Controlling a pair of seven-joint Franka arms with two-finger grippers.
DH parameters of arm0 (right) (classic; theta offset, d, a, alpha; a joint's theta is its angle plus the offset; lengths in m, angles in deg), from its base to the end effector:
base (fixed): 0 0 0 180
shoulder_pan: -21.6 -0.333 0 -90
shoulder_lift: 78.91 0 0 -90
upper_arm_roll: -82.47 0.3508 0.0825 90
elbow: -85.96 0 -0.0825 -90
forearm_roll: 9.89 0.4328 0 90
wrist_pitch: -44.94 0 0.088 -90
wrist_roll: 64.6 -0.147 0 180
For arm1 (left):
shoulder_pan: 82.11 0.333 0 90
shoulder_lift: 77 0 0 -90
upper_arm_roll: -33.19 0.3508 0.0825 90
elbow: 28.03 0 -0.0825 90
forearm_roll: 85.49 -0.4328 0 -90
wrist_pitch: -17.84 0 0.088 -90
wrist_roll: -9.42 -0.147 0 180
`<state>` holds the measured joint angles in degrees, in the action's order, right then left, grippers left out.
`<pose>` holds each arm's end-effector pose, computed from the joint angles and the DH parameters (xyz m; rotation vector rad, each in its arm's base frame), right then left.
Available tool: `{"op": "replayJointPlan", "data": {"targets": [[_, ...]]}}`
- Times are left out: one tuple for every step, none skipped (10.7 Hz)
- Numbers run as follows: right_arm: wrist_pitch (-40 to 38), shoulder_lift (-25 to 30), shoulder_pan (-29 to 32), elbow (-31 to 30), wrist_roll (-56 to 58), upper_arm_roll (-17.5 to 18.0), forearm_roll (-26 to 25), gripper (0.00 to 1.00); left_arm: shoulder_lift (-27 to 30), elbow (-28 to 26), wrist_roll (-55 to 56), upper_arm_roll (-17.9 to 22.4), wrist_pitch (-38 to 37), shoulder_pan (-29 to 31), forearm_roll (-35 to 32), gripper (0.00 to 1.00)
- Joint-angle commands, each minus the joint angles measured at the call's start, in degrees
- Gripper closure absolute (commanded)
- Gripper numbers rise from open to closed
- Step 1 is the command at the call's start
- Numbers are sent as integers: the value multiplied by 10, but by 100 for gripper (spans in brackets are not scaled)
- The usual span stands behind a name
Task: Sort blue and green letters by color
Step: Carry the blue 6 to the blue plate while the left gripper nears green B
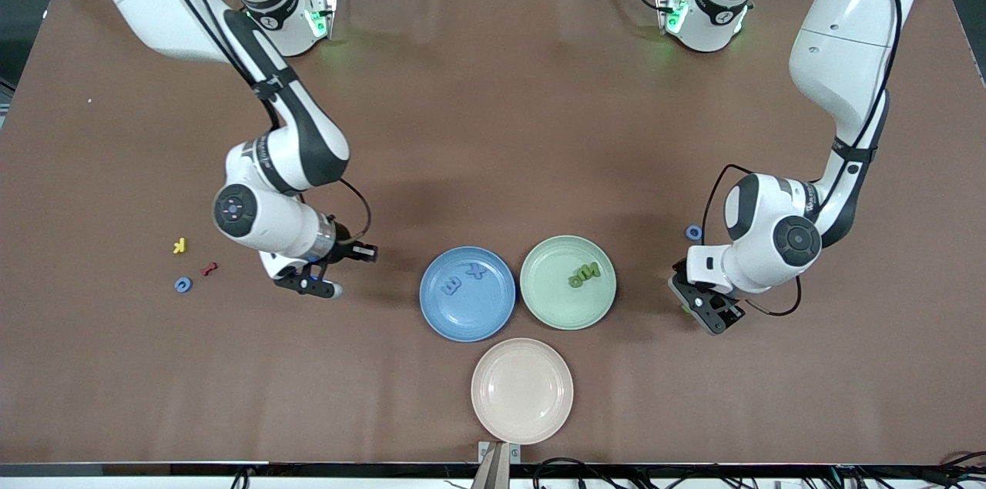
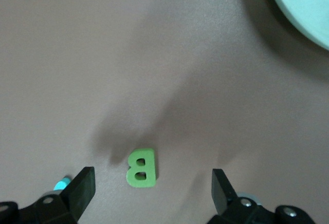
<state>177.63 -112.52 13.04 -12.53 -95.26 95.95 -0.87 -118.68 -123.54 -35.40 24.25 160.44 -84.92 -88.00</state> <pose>0.6796 0.2696 0.2162 -2.8774 0.4291 0.1321 0.7388 -0.1426 0.1461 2.7338 -1.4520 0.1861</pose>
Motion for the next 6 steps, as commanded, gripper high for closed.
{"op": "replayJointPlan", "data": {"targets": [[6,-67,-75,107,-207,-6,0,100,-16,-1,-11,0,25,0,-5,0],[7,-80,-83,131,-247,-7,3,100,-17,-2,-11,1,31,0,-5,0],[10,-92,-84,152,-271,-7,4,100,-21,-2,-11,1,36,0,-6,0],[33,-104,-84,177,-279,-6,6,100,-23,-2,-11,1,36,-1,-6,0],[69,-121,-86,200,-286,-3,7,100,-23,-2,-12,2,37,-1,-6,0],[101,-141,-96,223,-294,-3,16,100,-23,-2,-11,2,37,-1,-6,5]]}}
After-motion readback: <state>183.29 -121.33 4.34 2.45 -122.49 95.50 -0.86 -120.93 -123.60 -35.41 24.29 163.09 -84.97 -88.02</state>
